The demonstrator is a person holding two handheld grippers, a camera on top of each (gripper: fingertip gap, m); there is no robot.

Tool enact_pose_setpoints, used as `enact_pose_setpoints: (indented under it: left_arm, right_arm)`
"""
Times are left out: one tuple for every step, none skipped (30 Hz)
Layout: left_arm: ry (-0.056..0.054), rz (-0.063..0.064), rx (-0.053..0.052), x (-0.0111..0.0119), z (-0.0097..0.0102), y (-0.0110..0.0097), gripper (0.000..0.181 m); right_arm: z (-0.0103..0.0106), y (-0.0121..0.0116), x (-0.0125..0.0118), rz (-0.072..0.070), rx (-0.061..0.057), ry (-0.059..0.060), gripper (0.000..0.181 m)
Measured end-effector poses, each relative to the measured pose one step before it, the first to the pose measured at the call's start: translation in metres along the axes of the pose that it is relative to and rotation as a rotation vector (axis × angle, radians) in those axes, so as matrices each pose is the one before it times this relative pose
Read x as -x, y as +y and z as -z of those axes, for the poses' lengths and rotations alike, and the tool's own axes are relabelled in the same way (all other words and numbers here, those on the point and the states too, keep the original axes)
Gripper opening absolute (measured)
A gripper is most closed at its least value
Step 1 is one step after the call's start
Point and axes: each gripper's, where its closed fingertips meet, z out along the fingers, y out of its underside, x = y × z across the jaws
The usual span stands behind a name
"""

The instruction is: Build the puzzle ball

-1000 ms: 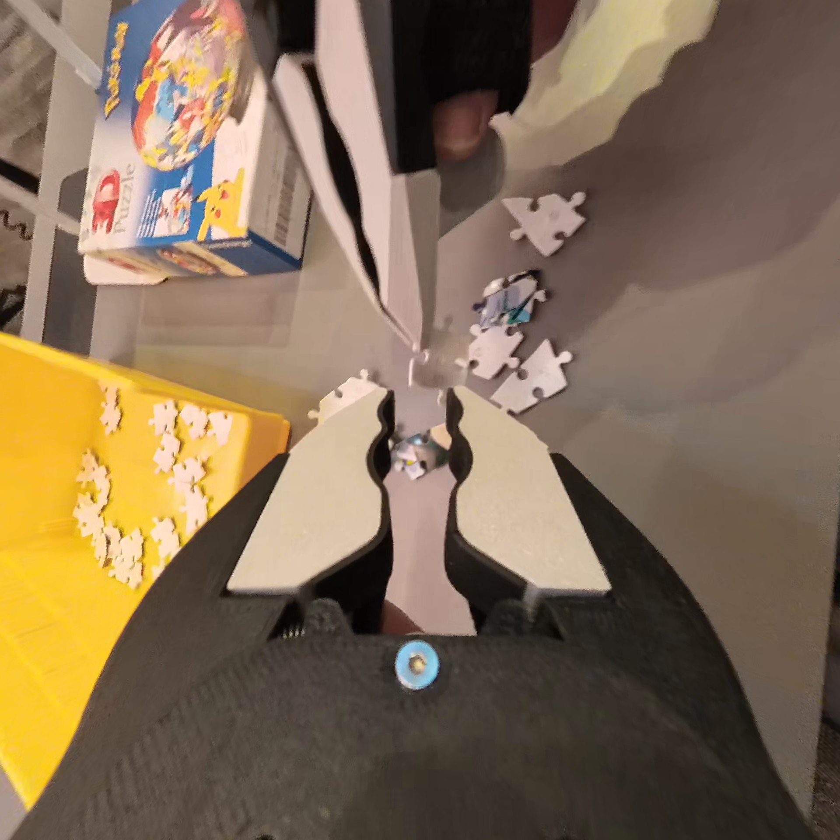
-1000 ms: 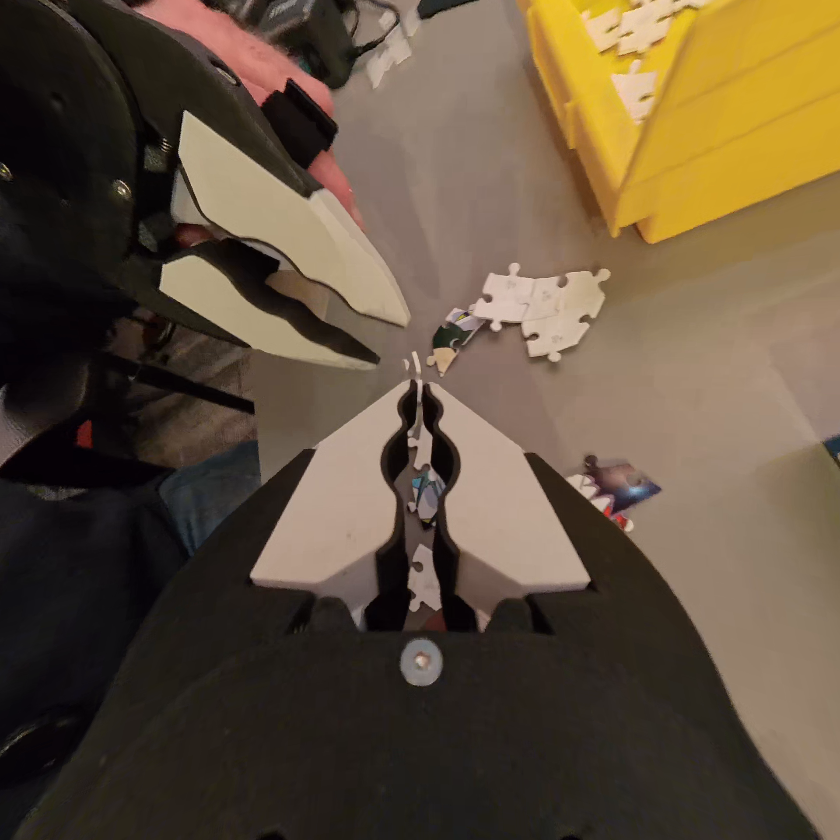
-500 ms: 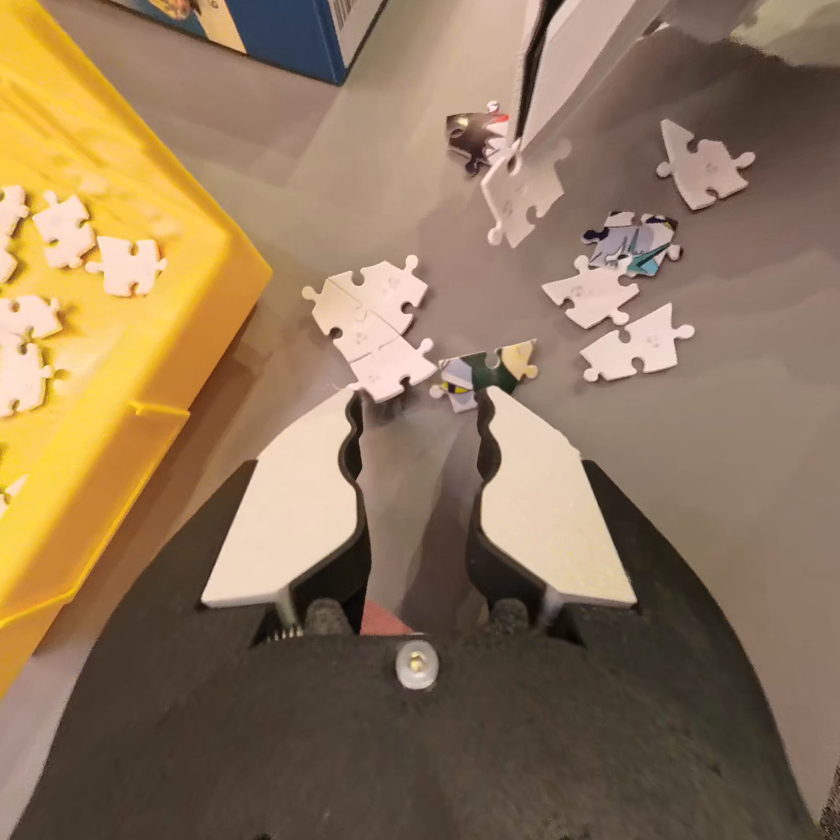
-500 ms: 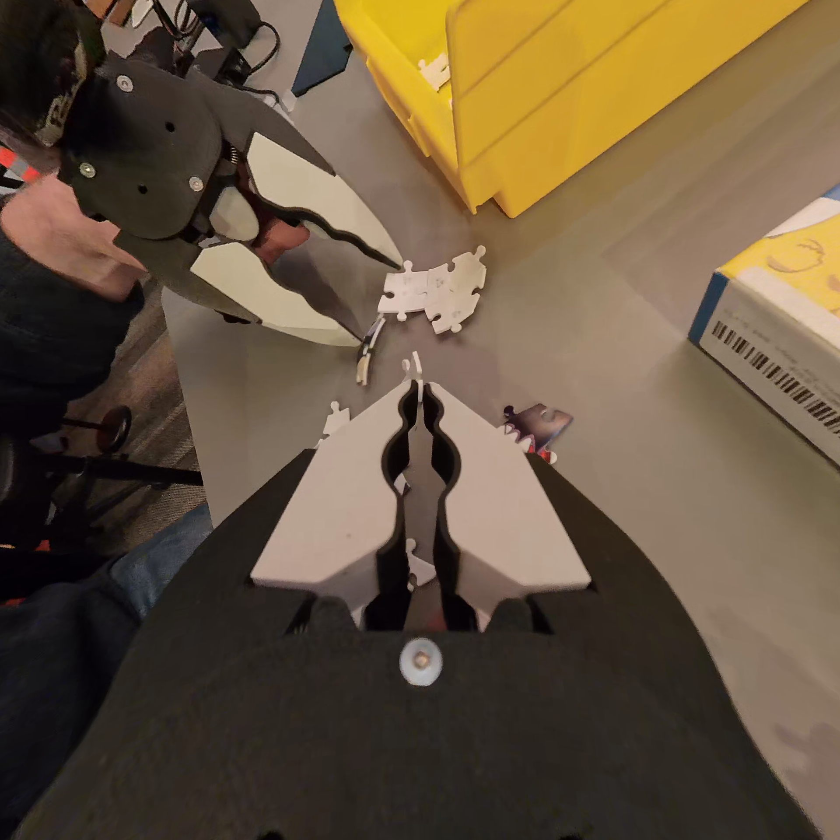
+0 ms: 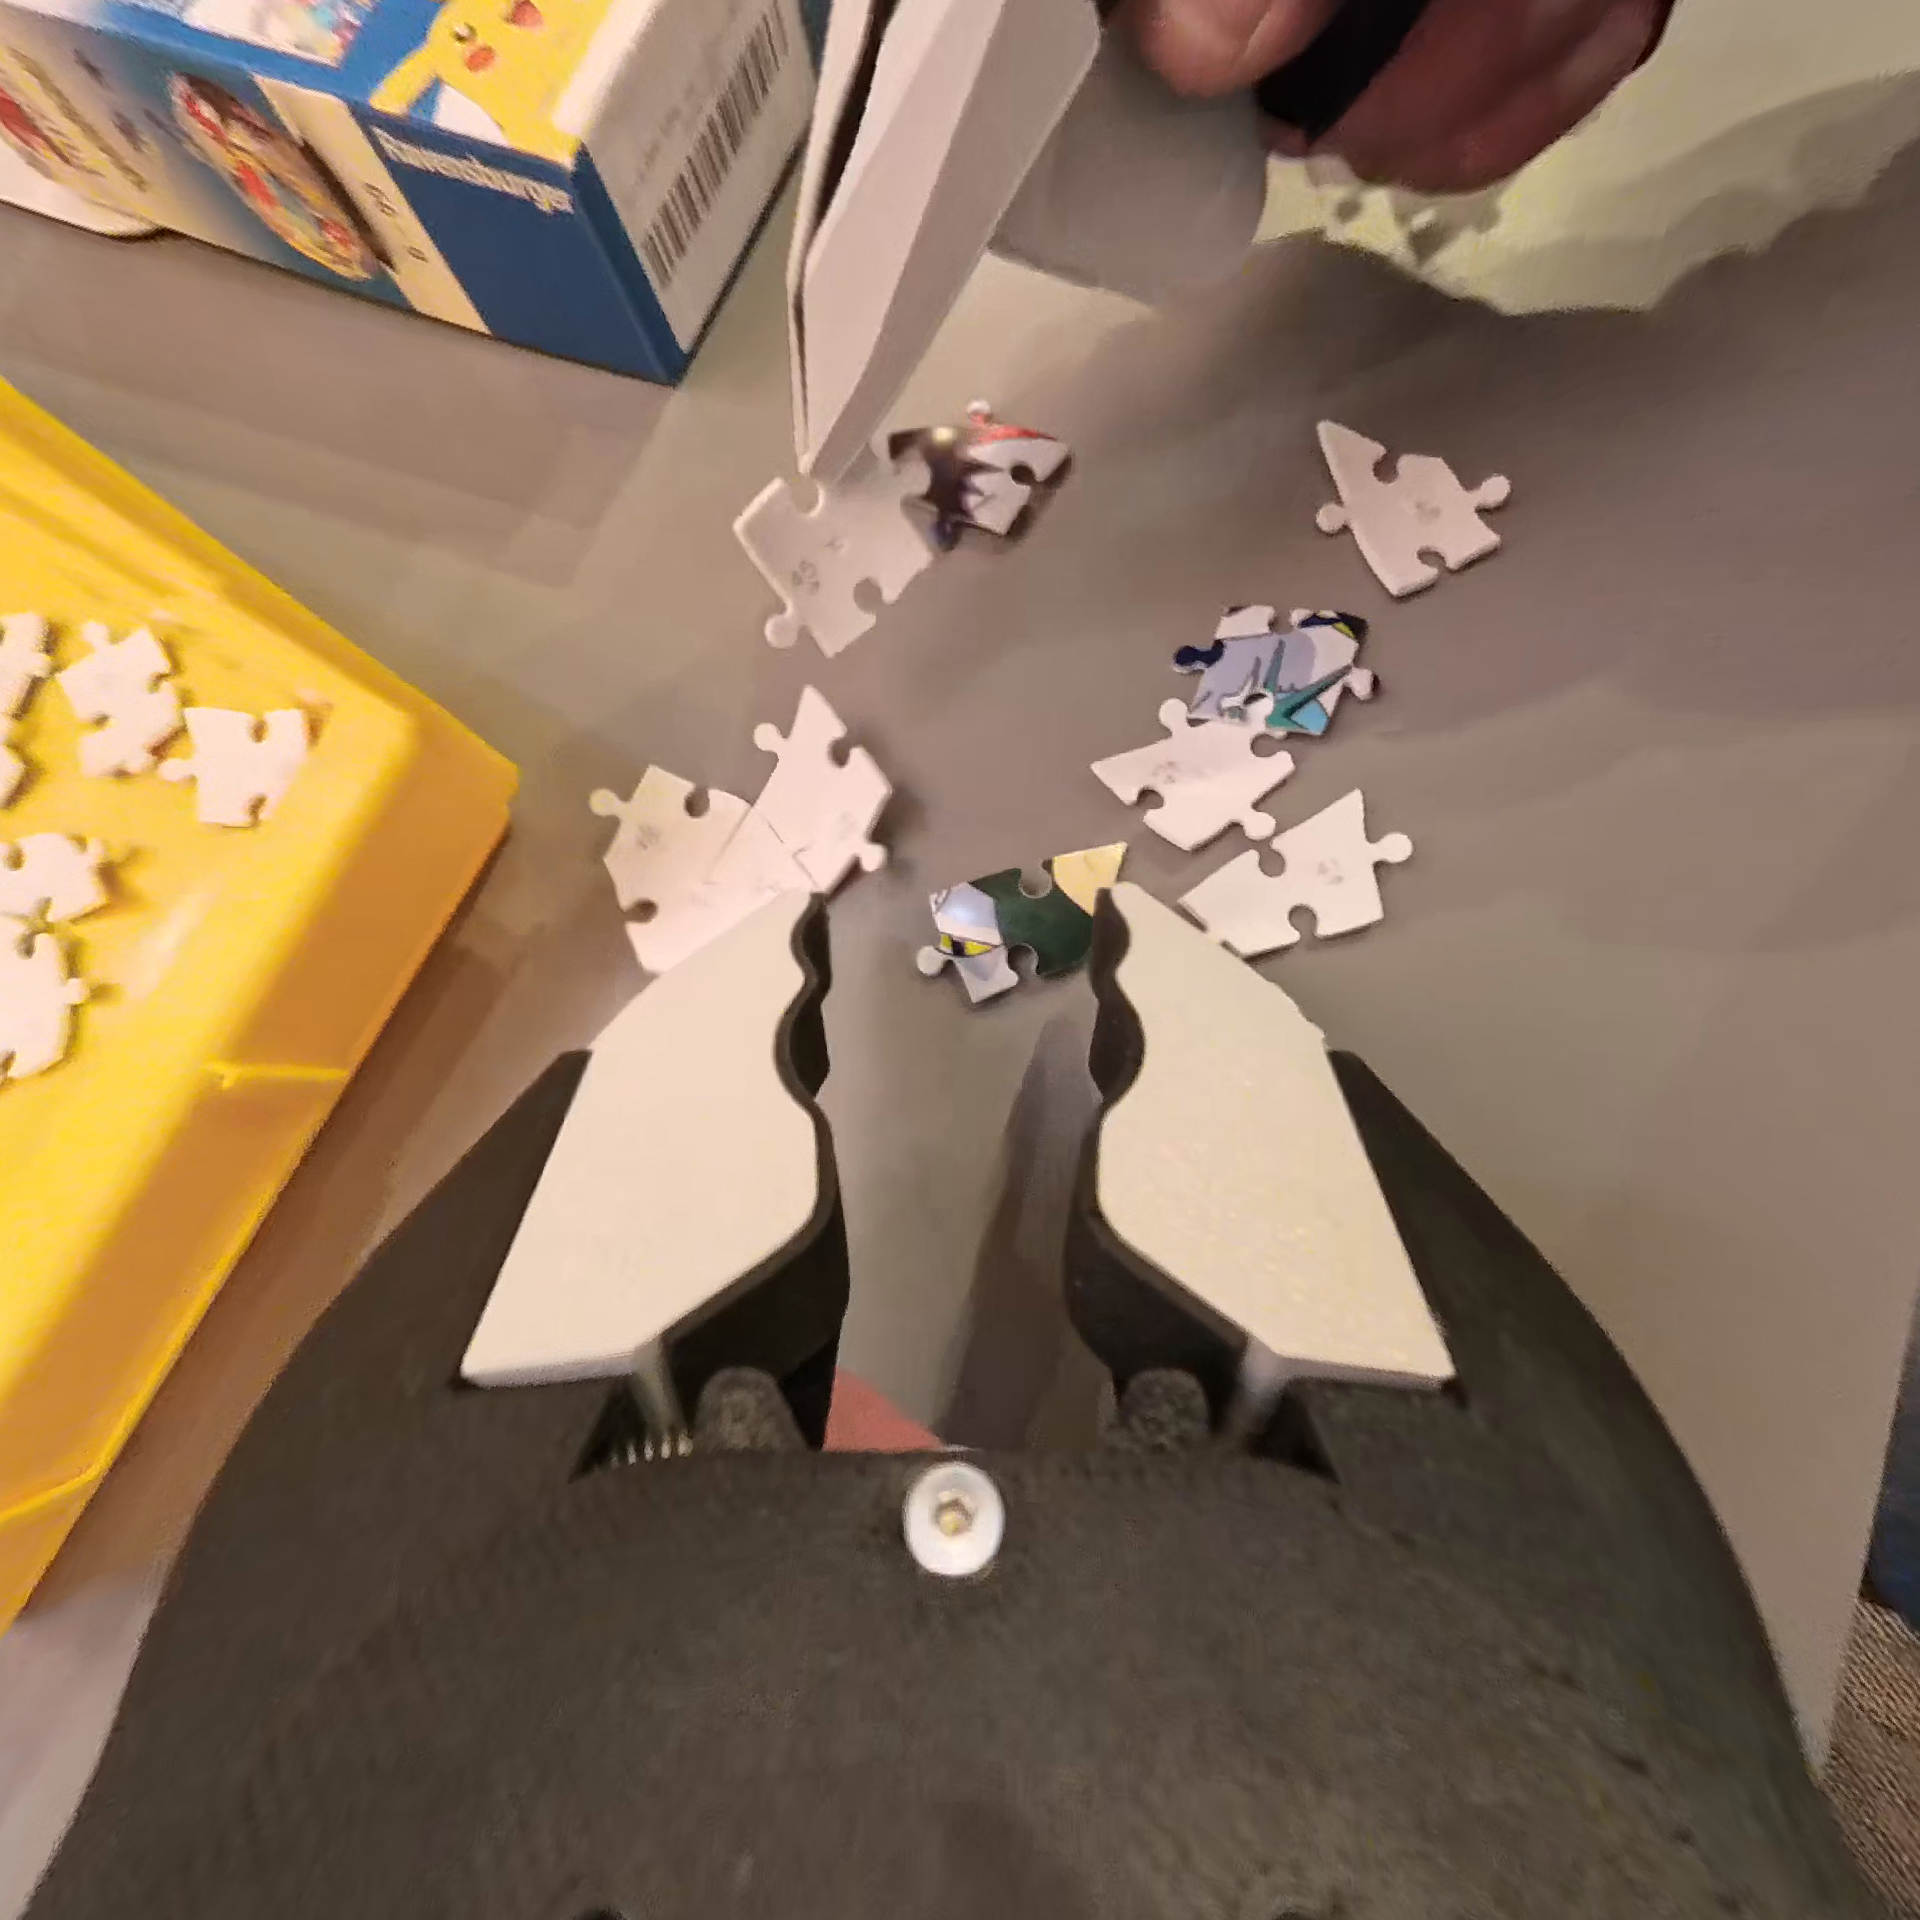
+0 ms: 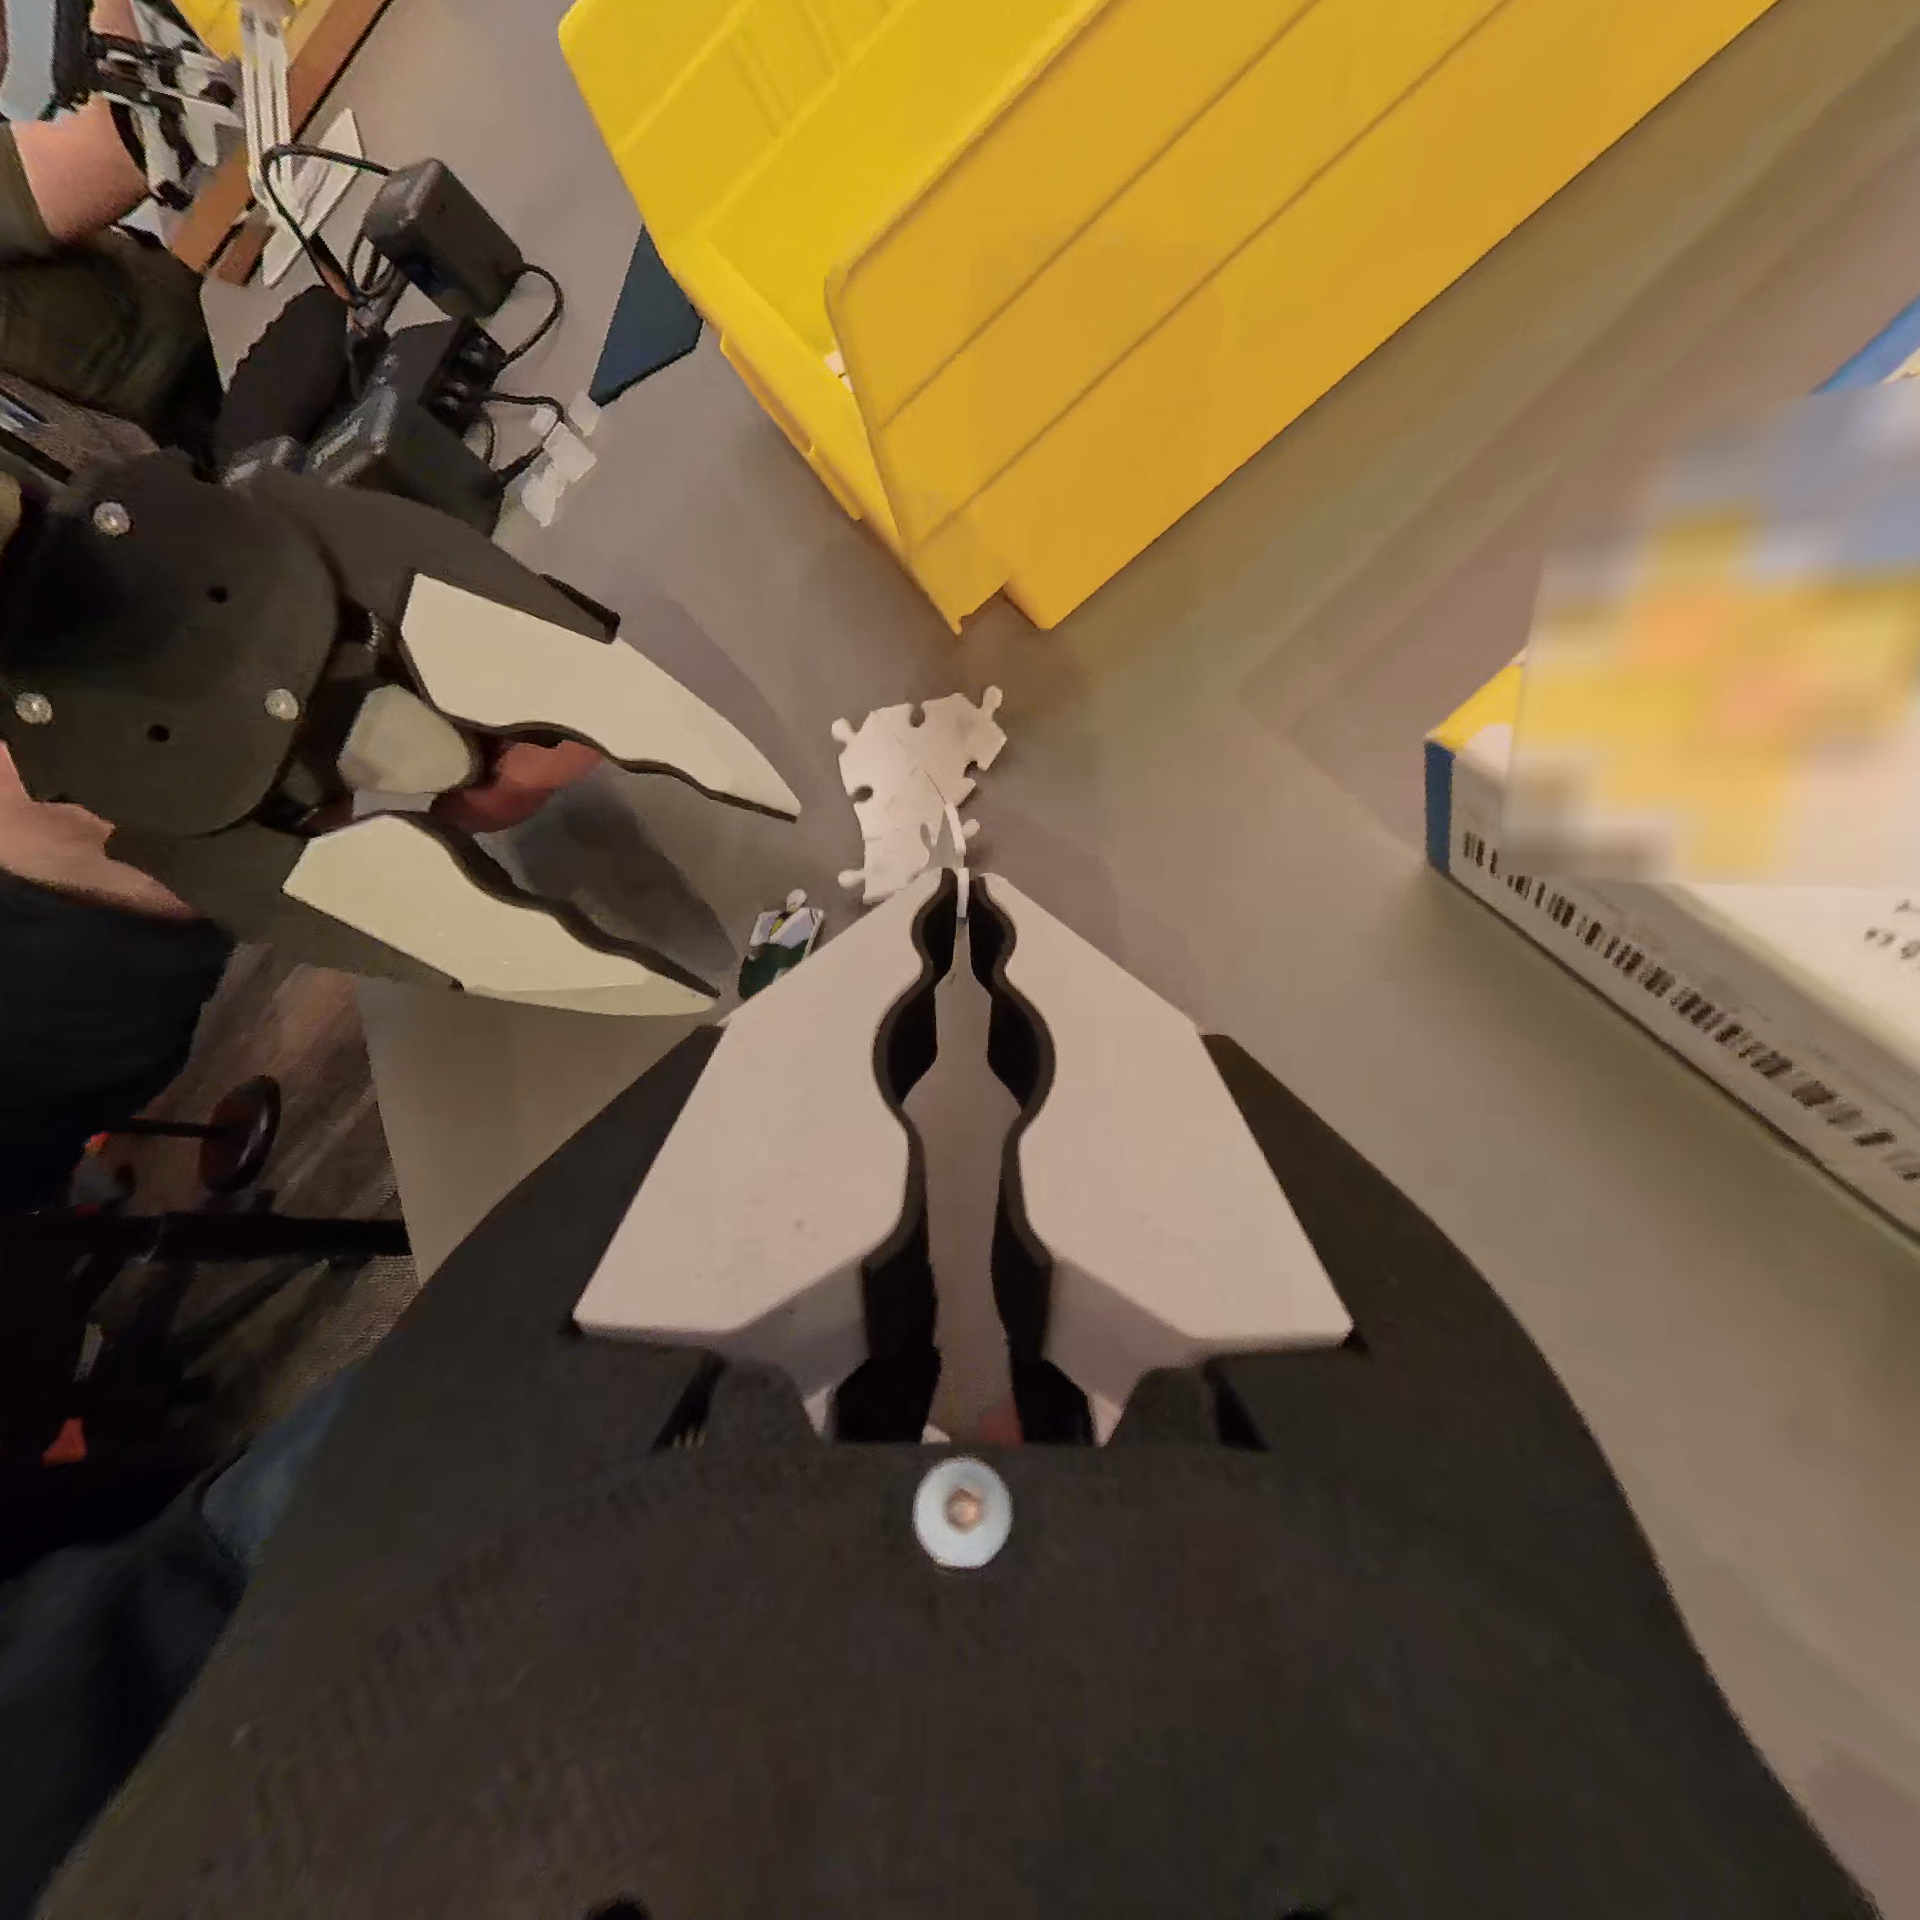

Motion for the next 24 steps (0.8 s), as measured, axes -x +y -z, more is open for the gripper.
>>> enact_pose_setpoints:
  left_arm:
    - [-0.0053, -0.0009, 0.0002, 0.00063, -0.00049, 0.00021, 0.048]
    - [-0.0075, -0.0061, 0.0095, 0.00066, -0.00125, 0.00170, 0.048]
    - [-0.0143, -0.0105, 0.0096, 0.00131, -0.00145, 0.00180, 0.049]
    - [-0.0084, -0.0064, 0.0078, 0.00087, -0.00136, 0.00131, 0.049]
    - [-0.0068, 0.0024, 0.0006, 0.00118, -0.00131, 0.00019, 0.050]
    - [-0.0051, 0.0057, -0.0058, 0.00110, -0.00070, -0.00089, 0.050]
    - [-0.0022, 0.0016, -0.0069, 0.00077, -0.00020, -0.00135, 0.050]
    - [-0.0047, -0.0044, -0.0061, 0.00092, 0.00037, -0.00171, 0.050]
    - [-0.0052, -0.0060, -0.0069, 0.00098, 0.00067, -0.00221, 0.049]
    - [-0.0005, -0.0039, -0.0072, 0.00043, 0.00050, -0.00279, 0.049]
    - [0.0046, -0.0032, -0.0082, -0.00025, 0.00000, -0.00306, 0.049]
    - [0.0055, -0.0036, -0.0038, -0.00045, -0.00105, -0.00258, 0.048]
    - [0.0034, -0.0068, 0.0070, -0.00034, -0.00205, -0.00088, 0.049]
    - [0.0030, -0.0090, 0.0104, -0.00052, -0.00235, -0.00041, 0.049]
    - [0.0061, -0.0089, 0.0044, -0.00112, -0.00255, -0.00120, 0.049]
    - [0.0085, -0.0057, 0.0050, -0.00155, -0.00258, -0.00106, 0.049]
    - [0.0040, -0.0076, 0.0102, -0.00088, -0.00242, -0.00007, 0.050]
    - [0.0008, -0.0084, 0.0129, -0.00004, -0.00215, 0.00055, 0.050]
    - [0.0048, -0.0023, 0.0121, -0.00019, -0.00192, 0.00092, 0.051]
    - [0.0088, 0.0035, 0.0091, -0.00027, -0.00150, 0.00083, 0.052]
    - [0.0089, 0.0041, 0.0074, -0.00018, -0.00113, 0.00087, 0.053]
    - [0.0044, 0.0023, 0.0071, 0.00042, -0.00080, 0.00088, 0.053]
    - [0.0037, 0.0003, 0.0057, 0.00003, -0.00035, 0.00073, 0.053]
    - [0.0125, 0.0015, 0.0040, -0.00148, -0.00039, 0.00037, 0.053]
  right_arm:
    - [-0.00298, -0.00269, 0.00006, -0.0061, -0.0013, -0.0064, 0.001]
    - [-0.00278, -0.00344, 0.00005, -0.0052, -0.0030, -0.0057, 0.001]
    - [-0.00286, -0.00281, -0.00055, 0.0003, 0.0027, -0.0020, 0.000]
    - [-0.00322, -0.00200, -0.00131, 0.0056, 0.0090, 0.0036, 0.001]
    - [-0.00328, -0.00154, -0.00096, 0.0039, 0.0125, 0.0002, 0.001]
    - [-0.00313, -0.00129, -0.00035, 0.0011, 0.0123, -0.0051, 0.000]
    - [-0.00266, -0.00137, -0.00077, 0.0046, 0.0110, -0.0023, 0.000]
    - [-0.00194, -0.00109, -0.00137, 0.0092, 0.0126, 0.0016, 0.000]
    - [-0.00164, -0.00072, -0.00157, 0.0080, 0.0146, 0.0022, 0.000]
    - [-0.00134, -0.00123, -0.00149, 0.0069, 0.0095, 0.0018, 0.000]
    - [-0.00148, -0.00048, -0.00109, 0.0076, 0.0146, -0.0007, 0.000]
    - [-0.00216, 0.00091, 0.00055, 0.0096, 0.0231, -0.0110, 0.000]
    - [-0.00220, 0.00039, 0.00003, 0.0112, 0.0183, -0.0053, 0.000]
    - [-0.00212, 0.00024, -0.00062, 0.0140, 0.0181, 0.0014, 0.000]
    - [-0.00207, 0.00159, -0.00026, 0.0145, 0.0278, 0.0000, 0.000]
    - [-0.00162, 0.00079, -0.00051, 0.0091, 0.0227, -0.0004, 0.000]
    - [-0.00097, -0.00086, -0.00040, 0.0016, 0.0106, -0.0030, 0.000]
    - [-0.00091, 0.00024, 0.00099, 0.0012, 0.0165, -0.0121, 0.000]
    - [-0.00100, 0.00133, 0.00115, 0.0031, 0.0211, -0.0110, 0.001]
    - [-0.00064, 0.00055, -0.00065, 0.0006, 0.0117, 0.0021, 0.000]
    - [-0.00082, 0.00158, -0.00047, -0.0032, 0.0130, -0.0004, 0.001]
    - [-0.00087, 0.00284, 0.00086, -0.0048, 0.0158, -0.0093, 0.001]
    - [-0.00031, 0.00110, 0.00007, -0.0087, 0.0012, -0.0043, 0.001]
    - [0.00046, 0.00013, -0.00062, -0.0117, -0.0064, 0.0012, 0.000]
